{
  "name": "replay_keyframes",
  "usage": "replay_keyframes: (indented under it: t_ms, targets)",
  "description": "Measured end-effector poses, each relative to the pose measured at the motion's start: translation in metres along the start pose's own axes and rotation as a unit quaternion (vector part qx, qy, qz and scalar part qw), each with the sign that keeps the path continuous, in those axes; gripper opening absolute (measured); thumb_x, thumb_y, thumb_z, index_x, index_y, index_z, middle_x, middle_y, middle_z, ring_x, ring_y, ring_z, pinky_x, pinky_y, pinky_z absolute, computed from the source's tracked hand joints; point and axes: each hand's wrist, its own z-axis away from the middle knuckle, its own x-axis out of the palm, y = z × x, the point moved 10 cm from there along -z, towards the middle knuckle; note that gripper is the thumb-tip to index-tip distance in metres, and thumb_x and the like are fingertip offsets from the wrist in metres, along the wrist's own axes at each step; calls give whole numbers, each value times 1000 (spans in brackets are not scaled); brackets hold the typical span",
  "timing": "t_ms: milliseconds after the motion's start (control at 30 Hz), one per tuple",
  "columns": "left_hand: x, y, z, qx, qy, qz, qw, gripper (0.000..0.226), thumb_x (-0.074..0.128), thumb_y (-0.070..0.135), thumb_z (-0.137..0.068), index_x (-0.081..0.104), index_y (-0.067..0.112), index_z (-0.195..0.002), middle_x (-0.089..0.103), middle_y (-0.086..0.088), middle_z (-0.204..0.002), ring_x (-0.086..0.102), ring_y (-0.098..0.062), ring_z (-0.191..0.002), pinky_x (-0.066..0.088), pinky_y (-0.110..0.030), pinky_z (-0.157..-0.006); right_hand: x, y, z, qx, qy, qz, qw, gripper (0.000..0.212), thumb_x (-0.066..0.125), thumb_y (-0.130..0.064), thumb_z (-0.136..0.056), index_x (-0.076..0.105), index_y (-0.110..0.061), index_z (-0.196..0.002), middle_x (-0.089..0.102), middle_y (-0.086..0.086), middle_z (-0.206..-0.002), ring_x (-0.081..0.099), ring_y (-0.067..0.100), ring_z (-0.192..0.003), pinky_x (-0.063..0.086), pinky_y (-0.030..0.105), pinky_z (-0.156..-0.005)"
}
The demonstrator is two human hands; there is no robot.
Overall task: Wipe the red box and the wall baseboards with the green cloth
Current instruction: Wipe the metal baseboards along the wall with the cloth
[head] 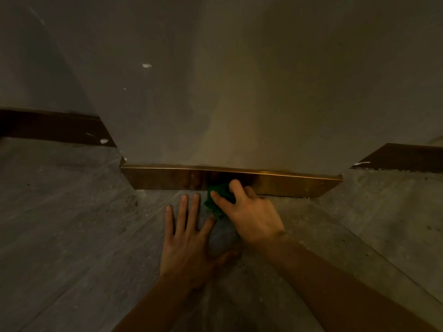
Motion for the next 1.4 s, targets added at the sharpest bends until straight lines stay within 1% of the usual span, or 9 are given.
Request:
replay_keyframes:
  t_ms: [167, 333, 400, 567, 733, 867, 967, 1067, 1400]
  targets:
    - [4, -1, 0, 7, 6, -9, 1000, 99, 29, 95, -79, 40, 30, -153, 2, -17, -169, -7, -37, -156, 12, -69, -120, 7, -8, -11, -21, -1, 43, 999, 58, 72, -18, -81, 53, -18, -136, 32, 16, -120, 57, 34, -78, 29, 32, -43]
    - [6, -1, -2, 7, -3, -8, 1000, 101, 26, 96, -78, 38, 31, -154, -3, -17, -169, -11, -37, -155, 10, -69, -120, 14, -10, -13, -44, -12, 92, 995, 39, 42, -14, -94, 54, -15, -130, 50, 17, -118, 55, 32, -71, 32, 32, -40]
    - [6, -2, -2, 3, -12, -12, 1000, 100, 24, 96, -79, 34, 32, -156, -7, -16, -169, -15, -37, -155, 7, -68, -120, 14, -10, -13, -42, -17, 104, 994, 42, 28, -14, -95, 57, -15, -125, 54, 16, -116, 55, 30, -68, 31, 32, -41]
    - [6, -2, 0, 1, -32, -20, 999, 100, 17, 96, -78, 24, 36, -158, -16, -15, -168, -23, -36, -152, 1, -66, -121, 17, -11, -11, -37, -48, 110, 992, 48, 27, -11, -89, 55, -14, -129, 47, 19, -127, 56, 33, -73, 29, 34, -45]
    - [5, -3, 1, -1, -24, -5, 1000, 102, 16, 98, -77, 6, 38, -160, -18, -14, -168, -25, -35, -152, 0, -66, -121, 17, 4, -3, -12, -72, 131, 989, 56, 11, -13, -93, 54, -16, -131, 44, 18, -135, 60, 29, -71, 32, 34, -48]
    - [1, -2, 1, 2, -3, 19, 1000, 103, 21, 98, -77, -3, 42, -159, -12, -14, -169, -21, -34, -153, 1, -66, -122, 26, 40, 17, 32, -129, 117, 984, 51, 26, -13, -99, 32, -21, -149, 23, 21, -148, 64, 29, -77, 36, 34, -52]
    - [0, -2, 1, 4, 3, 20, 1000, 102, 22, 98, -77, -3, 42, -159, -12, -13, -170, -21, -34, -153, 2, -66, -122, 27, 70, 35, 81, -143, 115, 980, 54, 40, -13, -101, 25, -26, -151, 21, 18, -143, 63, 24, -73, 41, 33, -52]
    - [0, -1, 2, 9, 8, 25, 1000, 103, 24, 97, -78, -2, 41, -160, -10, -14, -170, -19, -34, -154, 2, -67, -122, 28, 90, 51, 114, -154, 118, 974, 57, 46, -17, -101, 23, -27, -152, 22, 16, -139, 61, 22, -75, 49, 32, -56]
    - [0, -1, 1, 10, 7, 32, 999, 105, 24, 98, -77, -2, 40, -160, -7, -14, -170, -17, -34, -154, 3, -68, -121, 25, 123, 74, 192, -154, 95, 965, 57, 63, -21, -93, 37, -26, -143, 26, 12, -133, 59, 19, -76, 48, 28, -55]
